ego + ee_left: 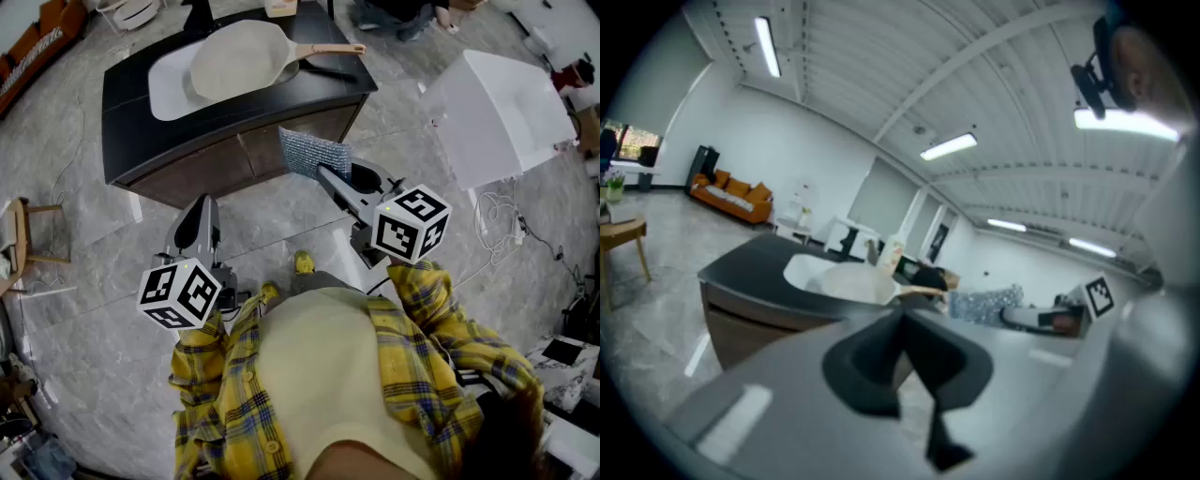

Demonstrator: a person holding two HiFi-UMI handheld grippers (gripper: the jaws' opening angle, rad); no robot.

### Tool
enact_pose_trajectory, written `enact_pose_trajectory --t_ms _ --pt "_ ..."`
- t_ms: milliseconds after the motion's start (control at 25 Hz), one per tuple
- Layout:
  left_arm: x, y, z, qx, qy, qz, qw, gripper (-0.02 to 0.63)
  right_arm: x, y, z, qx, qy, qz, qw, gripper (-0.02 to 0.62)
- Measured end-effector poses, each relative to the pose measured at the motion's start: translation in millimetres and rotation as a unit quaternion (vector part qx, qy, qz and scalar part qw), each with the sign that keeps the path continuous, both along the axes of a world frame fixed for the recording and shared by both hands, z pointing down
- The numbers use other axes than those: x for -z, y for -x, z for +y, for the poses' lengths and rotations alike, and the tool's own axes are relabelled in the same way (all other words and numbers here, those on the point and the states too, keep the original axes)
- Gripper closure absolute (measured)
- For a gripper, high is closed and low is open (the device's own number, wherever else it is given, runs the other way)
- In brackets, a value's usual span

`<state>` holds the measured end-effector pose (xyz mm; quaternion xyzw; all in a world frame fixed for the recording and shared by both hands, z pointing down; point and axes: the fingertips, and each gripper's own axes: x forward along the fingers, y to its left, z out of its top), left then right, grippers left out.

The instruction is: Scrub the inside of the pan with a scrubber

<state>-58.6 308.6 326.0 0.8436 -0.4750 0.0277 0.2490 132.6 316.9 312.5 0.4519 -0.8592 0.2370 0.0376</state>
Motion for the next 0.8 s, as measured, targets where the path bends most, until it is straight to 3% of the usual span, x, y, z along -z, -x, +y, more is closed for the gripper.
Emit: enact_pose_trajectory --t_ms 800 --pt "-15.3 -53.5 -79.6 0.035 0.008 0.015 0.9993 0.601 -23.0 -40.7 -81.7 0.054 0.02 -0.02 0.998 0.512"
